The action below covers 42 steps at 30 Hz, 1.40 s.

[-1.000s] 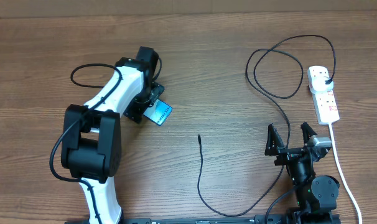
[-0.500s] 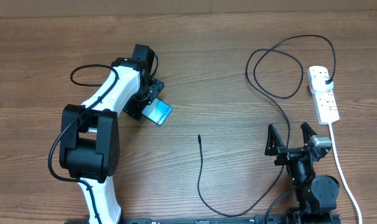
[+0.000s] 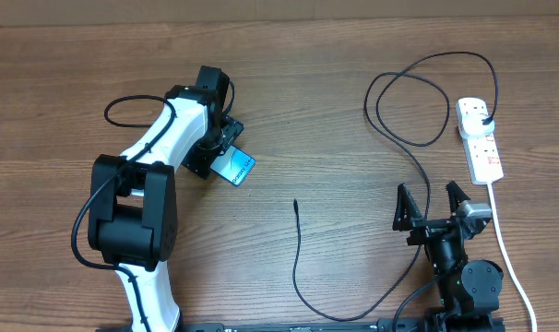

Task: Plug charger to phone and switch on socket
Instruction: 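Close the left gripper on the phone's bottom edge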

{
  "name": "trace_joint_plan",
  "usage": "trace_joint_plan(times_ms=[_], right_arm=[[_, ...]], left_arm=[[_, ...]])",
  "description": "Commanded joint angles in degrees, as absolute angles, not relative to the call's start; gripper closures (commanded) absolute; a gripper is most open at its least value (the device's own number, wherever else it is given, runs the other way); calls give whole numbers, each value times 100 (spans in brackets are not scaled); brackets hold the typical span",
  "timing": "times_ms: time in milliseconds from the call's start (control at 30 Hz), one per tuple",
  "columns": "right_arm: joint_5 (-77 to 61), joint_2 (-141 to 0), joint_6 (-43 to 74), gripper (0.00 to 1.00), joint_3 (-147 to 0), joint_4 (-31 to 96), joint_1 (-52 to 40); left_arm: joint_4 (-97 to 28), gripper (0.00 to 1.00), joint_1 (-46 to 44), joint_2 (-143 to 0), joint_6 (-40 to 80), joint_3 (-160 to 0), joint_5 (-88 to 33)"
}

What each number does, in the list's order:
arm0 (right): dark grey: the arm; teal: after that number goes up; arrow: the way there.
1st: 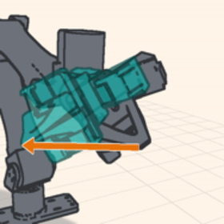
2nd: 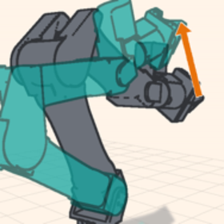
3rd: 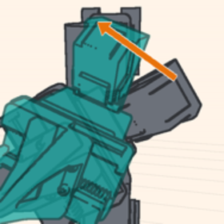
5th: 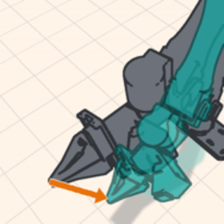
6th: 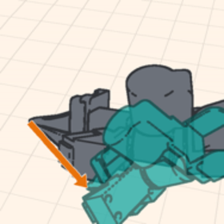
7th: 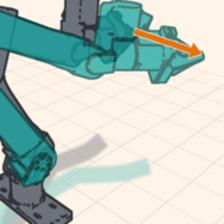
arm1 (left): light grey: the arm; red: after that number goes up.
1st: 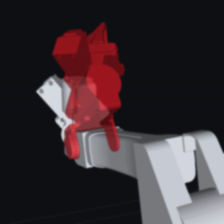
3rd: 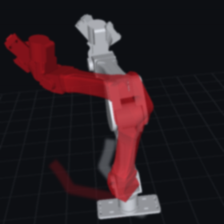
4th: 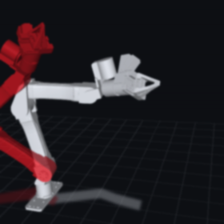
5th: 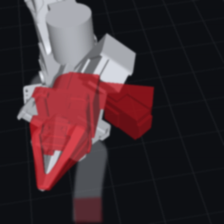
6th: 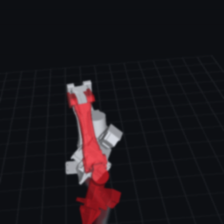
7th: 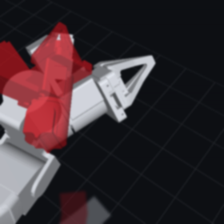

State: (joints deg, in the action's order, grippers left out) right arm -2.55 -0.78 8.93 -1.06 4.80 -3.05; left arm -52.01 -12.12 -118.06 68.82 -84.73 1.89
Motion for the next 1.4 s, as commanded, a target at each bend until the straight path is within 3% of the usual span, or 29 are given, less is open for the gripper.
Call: trace_joint_plan(times_ms=[0,1367], right_arm=[[-204,-16,869,0,-45,469,-336],[-202,-16,867,0,-45,469,-336]], left_arm=[[-5175,0,-1227,-11869,6840,-8447,158],[-5026,0,-1232,-11880,7131,-8211,311]])
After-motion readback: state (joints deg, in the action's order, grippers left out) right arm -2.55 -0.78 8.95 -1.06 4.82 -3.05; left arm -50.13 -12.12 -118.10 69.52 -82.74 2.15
